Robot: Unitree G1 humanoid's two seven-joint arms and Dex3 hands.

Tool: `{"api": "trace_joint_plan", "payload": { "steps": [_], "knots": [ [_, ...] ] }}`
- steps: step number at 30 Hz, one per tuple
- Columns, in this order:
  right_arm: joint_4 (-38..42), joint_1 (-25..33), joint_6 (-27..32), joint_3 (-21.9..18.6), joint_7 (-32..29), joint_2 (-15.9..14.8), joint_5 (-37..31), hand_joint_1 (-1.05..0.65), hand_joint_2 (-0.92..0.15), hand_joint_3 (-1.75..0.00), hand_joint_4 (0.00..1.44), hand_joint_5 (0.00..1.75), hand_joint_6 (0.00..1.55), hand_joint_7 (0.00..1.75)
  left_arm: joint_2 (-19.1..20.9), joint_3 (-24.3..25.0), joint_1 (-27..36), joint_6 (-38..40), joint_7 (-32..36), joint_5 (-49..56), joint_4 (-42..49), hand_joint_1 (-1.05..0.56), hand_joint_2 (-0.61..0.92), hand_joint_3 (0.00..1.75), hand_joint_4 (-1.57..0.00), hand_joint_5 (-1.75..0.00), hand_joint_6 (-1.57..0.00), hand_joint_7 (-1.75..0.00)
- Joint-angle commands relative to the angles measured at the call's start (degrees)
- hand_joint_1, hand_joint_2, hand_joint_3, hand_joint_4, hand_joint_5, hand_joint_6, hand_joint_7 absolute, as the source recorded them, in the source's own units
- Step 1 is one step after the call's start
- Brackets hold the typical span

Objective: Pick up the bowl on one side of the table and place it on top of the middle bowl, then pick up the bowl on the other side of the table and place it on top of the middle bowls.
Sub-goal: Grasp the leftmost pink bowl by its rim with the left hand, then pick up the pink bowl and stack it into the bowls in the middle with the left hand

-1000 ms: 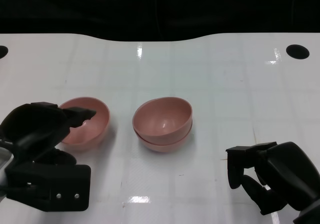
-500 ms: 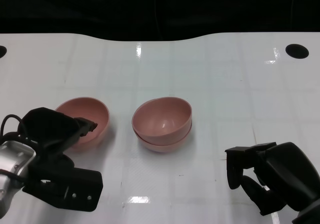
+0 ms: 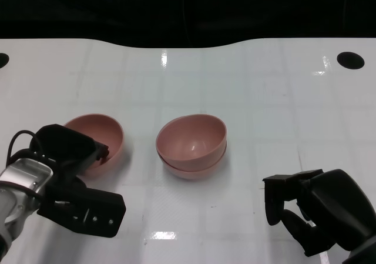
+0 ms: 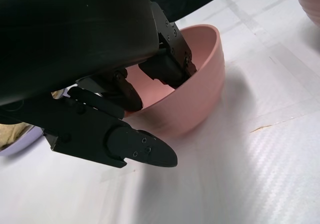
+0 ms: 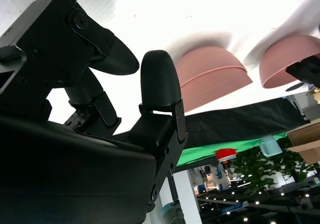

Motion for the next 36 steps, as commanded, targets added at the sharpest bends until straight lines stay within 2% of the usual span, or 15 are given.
{"api": "trace_joint_plan", "payload": {
  "steps": [1, 4, 7, 8, 9, 10, 12, 14, 19, 32, 36],
  "knots": [
    [-0.89, 1.14, -0.03, -0.33, 0.22, -0.53, 0.55, -0.11, -0.18, -1.49, 0.97, 1.75, 0.83, 1.54, -0.45, -0.47, -2.29, -1.42, 2.01, -1.84, 3.87, -0.34, 0.92, 0.22, -0.7, -0.99, -0.85, -0.06],
    [-1.11, 1.43, -0.37, -0.39, -0.12, -0.47, 0.54, -0.11, -0.18, -1.48, 0.97, 1.75, 0.83, 1.56, -1.77, 0.08, -3.37, -3.02, 3.78, -4.25, 7.66, -0.32, 0.92, 0.21, -0.74, -1.05, -1.01, -0.12],
    [-1.21, 1.49, -0.33, -0.41, -0.01, -0.37, 0.6, -0.1, -0.18, -1.47, 0.97, 1.75, 0.82, 1.56, -2.81, 0.47, -4.34, -4.26, 5.39, -6.46, 10.63, -0.29, 0.92, 0.23, -0.75, -1.25, -1.11, -0.21],
    [-1.2, 1.45, -0.43, -0.43, 0.01, -0.4, 0.69, -0.1, -0.19, -1.48, 0.97, 1.75, 0.82, 1.56, -3.02, 0.42, -4.62, -4.72, 6.22, -6.92, 11.43, -0.27, 0.92, 0.19, -0.73, -1.53, -1.06, -0.45],
    [-1.16, 1.4, -0.46, -0.44, -0.02, -0.42, 0.67, -0.1, -0.19, -1.48, 0.97, 1.75, 0.82, 1.56, -3.24, 0.19, -4.93, -4.93, 7.19, -7.13, 12.19, -0.27, 0.92, 0.17, -0.73, -1.63, -0.97, -0.7],
    [-1.13, 1.36, -0.44, -0.43, -0.04, -0.43, 0.61, -0.1, -0.19, -1.48, 0.97, 1.75, 0.82, 1.56, -3.4, -0.07, -5.2, -5.06, 7.96, -7.24, 12.83, -0.26, 0.92, 0.17, -0.79, -1.7, -0.84, -1.1],
    [-1.01, 1.28, -0.37, -0.45, -0.03, -0.44, 0.58, -0.1, -0.19, -1.48, 0.97, 1.75, 0.82, 1.56, -3.78, -0.27, -5.52, -5.26, 10.14, -7.42, 13.97, -0.25, 0.92, 0.2, -0.87, -1.73, -0.77, -1.39],
    [-0.79, 1.21, -0.44, -0.48, -0.08, -0.38, 0.75, -0.1, -0.19, -1.48, 0.97, 1.75, 0.82, 1.56, -4.19, -0.18, -5.72, -5.03, 11.19, -7.99, 14.77, -0.23, 0.91, 0.31, -0.91, -1.74, -0.73, -1.58],
    [-0.66, 0.96, 0.01, -0.41, 0.16, -0.33, 0.56, -0.11, -0.2, -1.48, 0.97, 1.75, 0.81, 1.56, -4.25, -0.39, -6.12, -5.19, 13.61, -8.68, 15.77, -0.23, 0.85, 0.49, -0.91, -1.75, -0.66, -1.72],
    [-0.46, 0.76, -0.13, -0.6, 0.16, -0.2, 0.89, -0.11, -0.19, -1.48, 0.97, 1.75, 0.81, 1.57, -1.13, 1.64, -4.76, -4.36, 11.56, -11.19, 8.51, -0.23, 0.84, 0.49, -0.79, -1.75, -0.61, -1.64],
    [-0.13, 0.67, -0.31, -0.6, -0.16, -0.21, 0.71, -0.11, -0.19, -1.49, 0.97, 1.75, 0.81, 1.56, 0.21, 2.4, -3.71, -2.82, 9.29, -11.87, 3.99, -0.23, 0.84, 0.5, -0.81, -1.75, -0.62, -1.61]
  ]
}}
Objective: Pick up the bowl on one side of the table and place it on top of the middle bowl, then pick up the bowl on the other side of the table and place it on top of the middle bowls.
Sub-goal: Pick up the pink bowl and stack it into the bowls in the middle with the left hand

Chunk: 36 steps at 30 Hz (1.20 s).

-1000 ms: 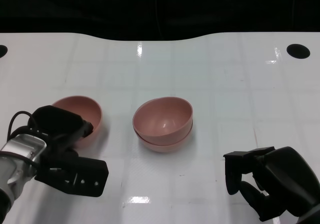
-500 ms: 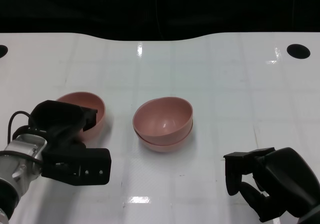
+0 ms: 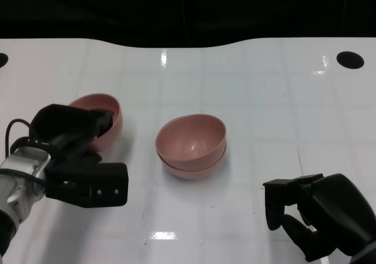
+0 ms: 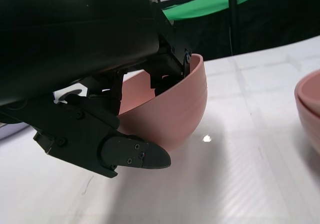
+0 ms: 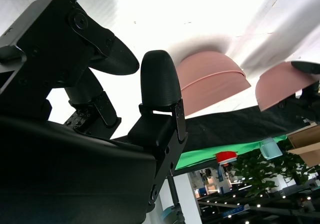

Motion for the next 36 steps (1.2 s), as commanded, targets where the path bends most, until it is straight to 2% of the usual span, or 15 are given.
{"api": "trace_joint_plan", "payload": {
  "steps": [1, 3, 5, 7, 9, 11, 14, 21, 27, 33, 36],
  "knots": [
    [0.32, -0.39, -0.26, -0.45, -0.63, -0.26, 0.39, -0.11, -0.19, -1.49, 0.97, 1.75, 0.81, 1.56, 2.49, 1.16, 1.29, 1.25, -2.27, -0.88, -3.41, -0.23, 0.84, 0.5, -0.81, -1.75, -0.62, -1.6],
    [0.17, -0.41, -0.09, -0.42, -0.57, -0.3, 0.16, -0.11, -0.19, -1.49, 0.97, 1.75, 0.81, 1.56, 3.19, 1.6, 1.53, 2.15, -3.65, -0.93, -5.4, -0.25, 0.86, 0.41, -0.78, -1.75, -0.69, -1.39],
    [0.08, -0.41, 0.03, -0.43, -0.47, -0.29, 0.14, -0.12, -0.19, -1.49, 0.97, 1.75, 0.81, 1.55, 3.68, 1.99, 1.79, 3.0, -4.84, -0.8, -7.23, -0.26, 0.91, 0.23, -0.79, -1.75, -0.79, -1.1],
    [0.17, -0.42, -0.08, -0.45, -0.53, -0.32, 0.19, -0.12, -0.19, -1.49, 0.97, 1.75, 0.81, 1.55, 4.11, 2.25, 2.07, 3.47, -5.33, -0.46, -8.99, -0.26, 0.92, 0.17, -0.8, -1.75, -0.8, -1.08],
    [0.18, -0.41, -0.02, -0.47, -0.49, -0.33, 0.17, -0.12, -0.19, -1.49, 0.97, 1.75, 0.81, 1.55, 4.44, 2.49, 2.32, 3.47, -5.26, -0.38, -10.41, -0.26, 0.92, 0.15, -0.81, -1.75, -0.82, -1.09],
    [0.17, -0.39, 0.0, -0.49, -0.49, -0.3, 0.24, -0.12, -0.18, -1.49, 0.97, 1.75, 0.81, 1.55, 4.68, 2.8, 2.3, 2.67, -4.2, -0.46, -11.42, -0.23, 0.92, 0.2, -0.82, -1.75, -0.65, -1.58],
    [0.43, -0.42, -0.32, -0.49, -0.91, -0.29, 0.21, -0.12, -0.18, -1.49, 0.97, 1.75, 0.82, 1.56, 4.74, 3.07, 1.98, 2.68, -3.82, -0.02, -12.97, -0.22, 0.9, 0.23, -0.83, -1.75, -0.59, -1.73],
    [0.13, -0.48, 0.07, -0.33, -0.71, -0.1, 0.11, -0.11, -0.19, -1.49, 0.97, 1.75, 0.81, 1.56, 5.4, 4.72, 2.16, 2.55, -7.31, -1.03, -19.46, -0.21, 0.9, 0.27, -0.84, -1.75, -0.59, -1.73],
    [-0.01, -0.49, 0.54, -0.23, -0.39, 0.04, 0.02, -0.11, -0.19, -1.48, 0.97, 1.75, 0.81, 1.56, 5.76, 5.35, 1.79, 0.85, -8.13, -1.08, -21.85, -0.23, 0.87, 0.27, -0.85, -1.75, -0.62, -1.7],
    [0.11, -0.71, 0.53, -0.08, -0.55, 0.09, -0.12, -0.12, -0.19, -1.48, 0.97, 1.75, 0.81, 1.55, 5.39, 6.29, 1.73, 0.04, -10.42, -2.4, -25.03, -0.24, 0.9, 0.31, -0.85, -1.75, -0.64, -1.71],
    [0.26, -0.73, 0.43, 0.01, -0.7, 0.22, -0.03, -0.12, -0.19, -1.48, 0.97, 1.75, 0.82, 1.55, 4.94, 6.69, 1.91, -0.11, -11.34, -2.94, -26.41, -0.24, 0.86, 0.35, -0.86, -1.75, -0.67, -1.69]
  ]
}}
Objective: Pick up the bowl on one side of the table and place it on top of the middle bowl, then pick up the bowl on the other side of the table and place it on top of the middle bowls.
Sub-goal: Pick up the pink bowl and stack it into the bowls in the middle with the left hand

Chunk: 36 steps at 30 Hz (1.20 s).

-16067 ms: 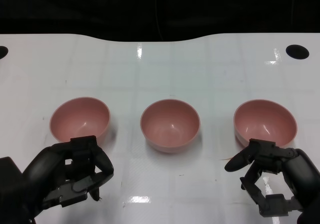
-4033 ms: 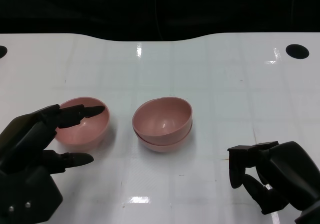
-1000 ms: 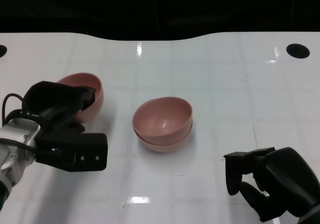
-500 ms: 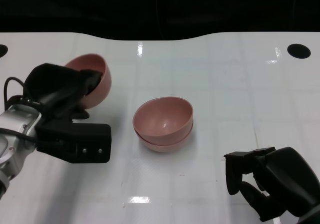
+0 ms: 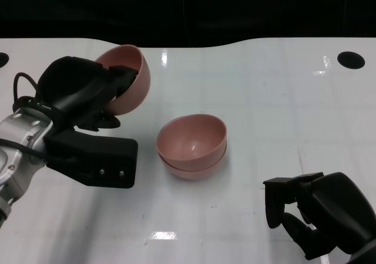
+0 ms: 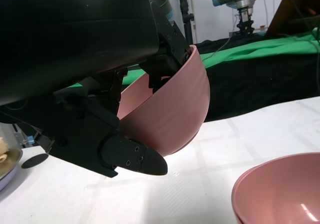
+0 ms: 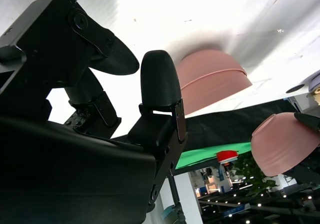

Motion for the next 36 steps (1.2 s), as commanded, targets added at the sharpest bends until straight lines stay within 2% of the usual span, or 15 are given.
{"api": "trace_joint_plan", "payload": {
  "steps": [1, 11, 13, 19, 23, 26, 31, 36],
  "knots": [
    [0.17, -0.36, -0.02, -0.01, -0.55, 0.12, 0.09, -0.12, -0.19, -1.48, 0.97, 1.75, 0.82, 1.55, 0.57, 1.02, 0.06, -0.01, -1.49, -0.8, -1.76, -0.24, 0.86, 0.36, -0.86, -1.75, -0.67, -1.69],
    [-0.13, -0.44, 0.49, 0.11, -0.32, 0.14, -0.11, -0.12, -0.18, -1.48, 0.97, 1.75, 0.81, 1.56, -0.79, 1.04, 0.24, -0.89, -6.21, -2.71, -6.53, -0.26, 0.78, 0.45, -0.85, -1.75, -0.69, -1.63],
    [-0.08, -0.47, 0.36, 0.12, -0.5, 0.15, -0.16, -0.11, -0.18, -1.48, 0.97, 1.75, 0.81, 1.56, -1.07, 0.97, 0.25, -1.51, -6.67, -2.97, -7.06, -0.25, 0.7, 0.62, -0.86, -1.75, -0.72, -1.6],
    [0.52, -0.64, 0.07, 0.19, -0.93, 0.28, -0.08, -0.1, -0.18, -1.48, 0.97, 1.75, 0.82, 1.57, -2.0, 1.06, 0.65, -4.22, -6.72, -4.56, -7.26, -0.24, 0.6, 0.84, -0.88, -1.75, -0.72, -1.66],
    [0.91, -0.88, 0.28, 0.37, -0.93, 0.12, -0.3, -0.11, -0.18, -1.48, 0.97, 1.75, 0.81, 1.57, -2.41, 0.25, 0.42, -5.68, -7.13, -4.36, -7.0, -0.27, 0.56, 0.96, -0.87, -1.75, -0.74, -1.6],
    [0.95, -0.94, 0.5, 0.44, -0.84, 0.09, -0.44, -0.11, -0.18, -1.48, 0.97, 1.75, 0.81, 1.57, -2.84, -0.09, 0.34, -6.7, -7.35, -4.21, -6.7, -0.26, 0.54, 0.98, -0.88, -1.75, -0.75, -1.6],
    [1.05, -1.03, 0.76, 0.48, -0.8, 0.01, -0.84, -0.13, -0.19, -1.48, 0.97, 1.75, 0.81, 1.57, -3.69, -0.56, 0.36, -6.79, -9.27, -4.44, -6.94, -0.24, 0.56, 0.93, -0.86, -1.75, -0.68, -1.72],
    [0.86, -0.95, 0.72, 0.59, -0.66, 0.08, -0.58, -0.13, -0.19, -1.48, 0.97, 1.75, 0.81, 1.58, -4.15, -0.96, 0.4, -7.39, -9.74, -4.26, -6.46, -0.24, 0.56, 0.92, -0.85, -1.75, -0.67, -1.7]
  ]
}}
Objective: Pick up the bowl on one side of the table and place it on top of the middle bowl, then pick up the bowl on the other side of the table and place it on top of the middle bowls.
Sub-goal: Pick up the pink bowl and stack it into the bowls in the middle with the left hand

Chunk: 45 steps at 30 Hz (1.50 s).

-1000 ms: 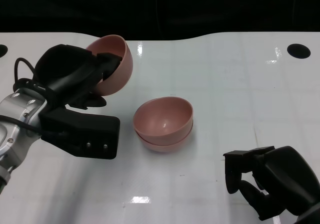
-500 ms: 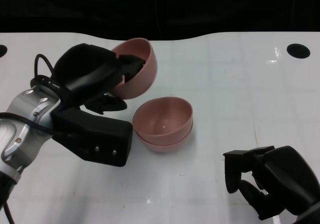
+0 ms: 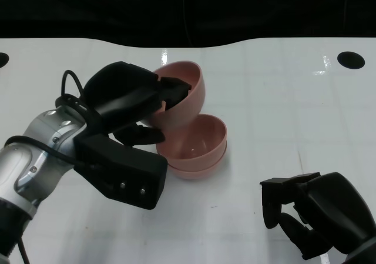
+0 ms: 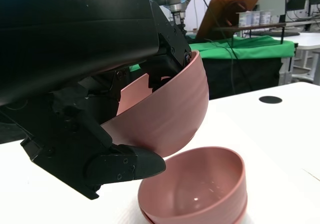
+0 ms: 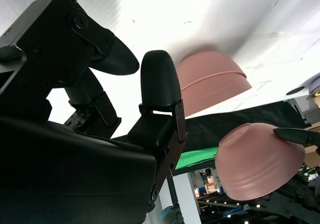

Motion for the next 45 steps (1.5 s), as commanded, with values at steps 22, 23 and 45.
{"api": "trace_joint_plan", "payload": {
  "steps": [22, 23, 45],
  "knots": [
    [1.44, -0.87, 0.72, -0.05, -1.31, -0.39, -0.87, -0.13, -0.2, -1.45, 0.97, 1.75, 0.8, 1.58, -3.58, -3.74, -3.01, -6.29, -1.01, 0.69, 10.97, -0.28, 0.69, 0.78, -0.86, -1.75, -0.65, -1.73],
    [1.44, -0.86, 0.72, -0.05, -1.3, -0.43, -0.89, -0.13, -0.2, -1.45, 0.97, 1.75, 0.8, 1.58, -3.7, -3.79, -3.1, -6.23, -1.08, 0.77, 11.13, -0.28, 0.69, 0.79, -0.86, -1.75, -0.65, -1.74],
    [1.53, -0.83, 0.61, 0.0, -1.32, -0.37, -0.44, -0.13, -0.21, -1.44, 0.97, 1.75, 0.81, 1.57, -6.63, -6.58, -5.86, -5.83, 4.34, 5.95, 18.16, -0.27, 0.83, 0.43, -0.73, -1.21, -0.71, -0.94]
  ]
}}
